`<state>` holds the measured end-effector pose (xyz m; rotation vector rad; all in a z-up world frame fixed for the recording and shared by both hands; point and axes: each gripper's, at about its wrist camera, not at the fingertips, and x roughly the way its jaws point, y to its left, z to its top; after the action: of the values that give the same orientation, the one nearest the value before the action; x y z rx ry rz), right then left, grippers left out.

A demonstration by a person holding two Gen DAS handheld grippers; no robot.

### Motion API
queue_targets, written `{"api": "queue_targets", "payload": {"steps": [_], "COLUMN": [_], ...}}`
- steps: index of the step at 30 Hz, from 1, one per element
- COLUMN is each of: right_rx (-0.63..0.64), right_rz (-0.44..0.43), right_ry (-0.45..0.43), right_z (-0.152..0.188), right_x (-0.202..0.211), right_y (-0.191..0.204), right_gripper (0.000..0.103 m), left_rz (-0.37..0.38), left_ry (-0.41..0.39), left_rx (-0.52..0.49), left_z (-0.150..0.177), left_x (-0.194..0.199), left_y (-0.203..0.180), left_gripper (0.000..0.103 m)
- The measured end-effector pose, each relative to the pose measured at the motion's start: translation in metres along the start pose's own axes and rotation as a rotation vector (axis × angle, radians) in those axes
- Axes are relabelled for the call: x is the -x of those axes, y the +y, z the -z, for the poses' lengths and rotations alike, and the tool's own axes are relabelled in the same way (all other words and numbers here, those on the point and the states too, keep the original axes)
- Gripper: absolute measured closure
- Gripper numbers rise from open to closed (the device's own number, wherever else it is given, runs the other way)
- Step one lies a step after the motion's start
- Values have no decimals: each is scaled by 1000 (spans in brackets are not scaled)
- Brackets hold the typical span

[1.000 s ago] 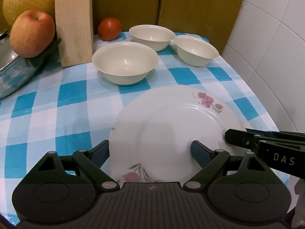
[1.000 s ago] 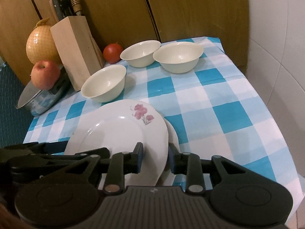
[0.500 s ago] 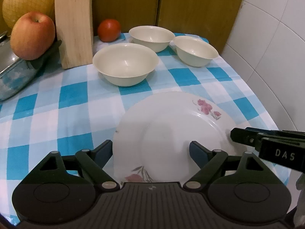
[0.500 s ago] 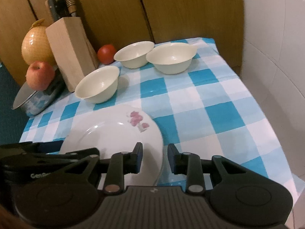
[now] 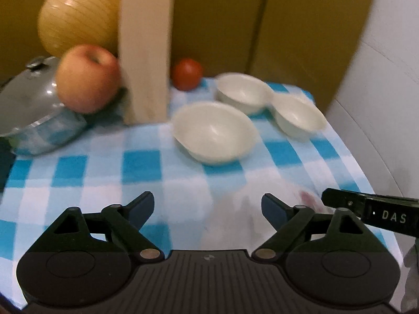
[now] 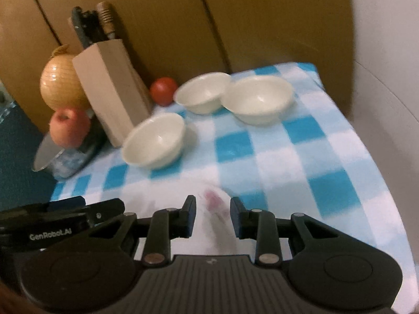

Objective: Organize plates and bowls

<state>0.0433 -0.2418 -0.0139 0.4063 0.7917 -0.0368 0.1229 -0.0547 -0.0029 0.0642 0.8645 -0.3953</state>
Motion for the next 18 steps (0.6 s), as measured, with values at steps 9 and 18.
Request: {"api": "queue_targets", "payload": {"steps": [9,18], "right_rx": [-16,-60], "right_rz": [-63,-87], "right_ry": [53,128], "right_z": [-68,-82], "right_x": [-70,-122], "right_y": [19,10], "right_gripper": [80,80], "left_rz": [-31,-49], "left_ry": [51,106], "left_rx": [151,169], "left_z": [-50,-61], "left_x": [-48,-97], "left_y": [23,23], "left_gripper": [9,21]}}
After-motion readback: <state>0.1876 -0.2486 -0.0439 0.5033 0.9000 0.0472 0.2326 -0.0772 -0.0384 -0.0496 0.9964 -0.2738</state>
